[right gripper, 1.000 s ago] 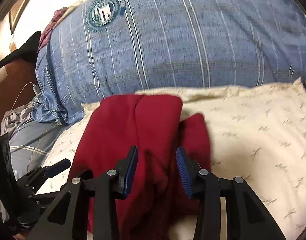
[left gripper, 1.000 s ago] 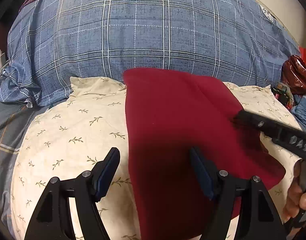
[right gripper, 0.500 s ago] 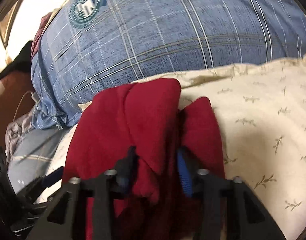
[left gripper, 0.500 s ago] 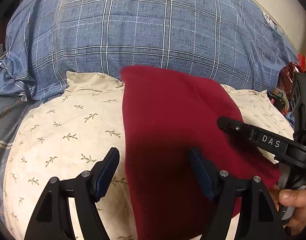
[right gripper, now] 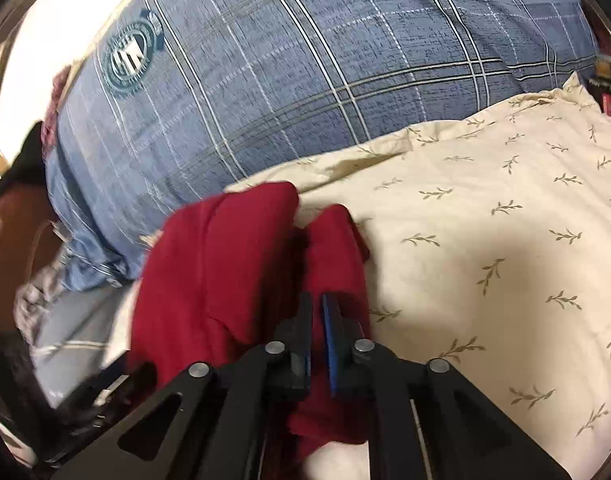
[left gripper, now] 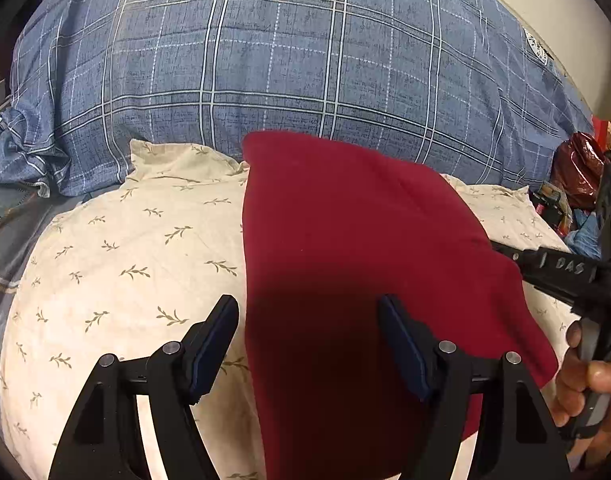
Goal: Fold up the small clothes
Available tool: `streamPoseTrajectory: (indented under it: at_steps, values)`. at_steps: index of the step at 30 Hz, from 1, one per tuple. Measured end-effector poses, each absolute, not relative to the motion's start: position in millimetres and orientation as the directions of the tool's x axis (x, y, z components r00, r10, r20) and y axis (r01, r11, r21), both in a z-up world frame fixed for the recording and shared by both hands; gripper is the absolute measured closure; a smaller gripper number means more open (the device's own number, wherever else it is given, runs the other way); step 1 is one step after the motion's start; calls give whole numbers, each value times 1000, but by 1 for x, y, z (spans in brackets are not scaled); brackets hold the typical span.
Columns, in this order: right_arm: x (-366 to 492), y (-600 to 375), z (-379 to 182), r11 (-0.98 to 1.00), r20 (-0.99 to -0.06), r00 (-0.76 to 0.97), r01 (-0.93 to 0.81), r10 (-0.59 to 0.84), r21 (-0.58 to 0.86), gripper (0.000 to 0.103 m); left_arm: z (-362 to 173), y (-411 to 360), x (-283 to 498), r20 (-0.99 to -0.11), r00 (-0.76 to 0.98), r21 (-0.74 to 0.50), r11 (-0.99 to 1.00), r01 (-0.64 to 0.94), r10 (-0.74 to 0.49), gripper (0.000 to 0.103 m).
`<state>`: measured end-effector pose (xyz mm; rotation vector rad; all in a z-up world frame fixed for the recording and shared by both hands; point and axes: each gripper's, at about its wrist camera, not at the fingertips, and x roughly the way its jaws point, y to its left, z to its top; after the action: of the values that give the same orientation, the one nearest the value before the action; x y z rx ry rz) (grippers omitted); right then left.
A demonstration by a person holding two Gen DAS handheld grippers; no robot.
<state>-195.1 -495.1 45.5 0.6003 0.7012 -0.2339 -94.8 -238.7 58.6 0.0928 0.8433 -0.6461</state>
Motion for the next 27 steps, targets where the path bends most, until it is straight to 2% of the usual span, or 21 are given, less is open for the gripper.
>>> streamPoseTrajectory:
  at_steps: [1, 2, 5, 8, 11, 13, 18, 19, 20, 21, 23, 27]
  values:
    - [-196, -493, 48, 810, -651, 759, 376, 9, 450, 64, 58, -239, -95, -720, 487, -171, 807, 566, -494, 30]
    - [-196, -490, 50, 816, -637, 771, 360, 14, 453, 58, 57, -240, -95, -721, 486, -171, 806, 566, -494, 30]
    - [-193, -483, 48, 819, -624, 781, 335, 35, 466, 58, 56, -241, -96, -724, 485, -165, 805, 570, -491, 30]
    - [-195, -489, 43, 761, -623, 779, 364, 67, 537, 57, 57, -241, -96, -723, 482, -168, 803, 571, -494, 30]
    - [-205, -498, 49, 741, -587, 809, 371, 39, 560, 50, 56, -241, -95, -725, 479, -173, 804, 569, -495, 30]
    - [-205, -496, 50, 746, -572, 819, 351, 49, 566, 50, 55, -242, -95, -726, 481, -169, 804, 570, -492, 29]
    - [-183, -469, 32, 785, -606, 783, 285, 140, 551, 49, 54, -242, -98, -724, 485, -162, 804, 572, -491, 29]
    - [-180, -464, 29, 800, -612, 779, 278, 137, 532, 53, 54, -242, -98, -724, 485, -161, 804, 572, -490, 29]
    - [-177, -458, 27, 825, -621, 777, 280, 105, 490, 70, 54, -242, -98, -724, 484, -160, 803, 574, -491, 29]
    - [-177, -453, 29, 855, -628, 776, 289, 55, 431, 77, 54, -242, -98, -725, 483, -159, 801, 576, -491, 29]
    - [-179, -452, 33, 867, -631, 775, 289, 38, 406, 81, 56, -241, -98, -725, 477, -164, 798, 580, -496, 30]
    - [-190, -448, 53, 904, -622, 783, 284, -25, 321, 84, 65, -234, -101, -707, 483, -180, 791, 584, -517, 30]
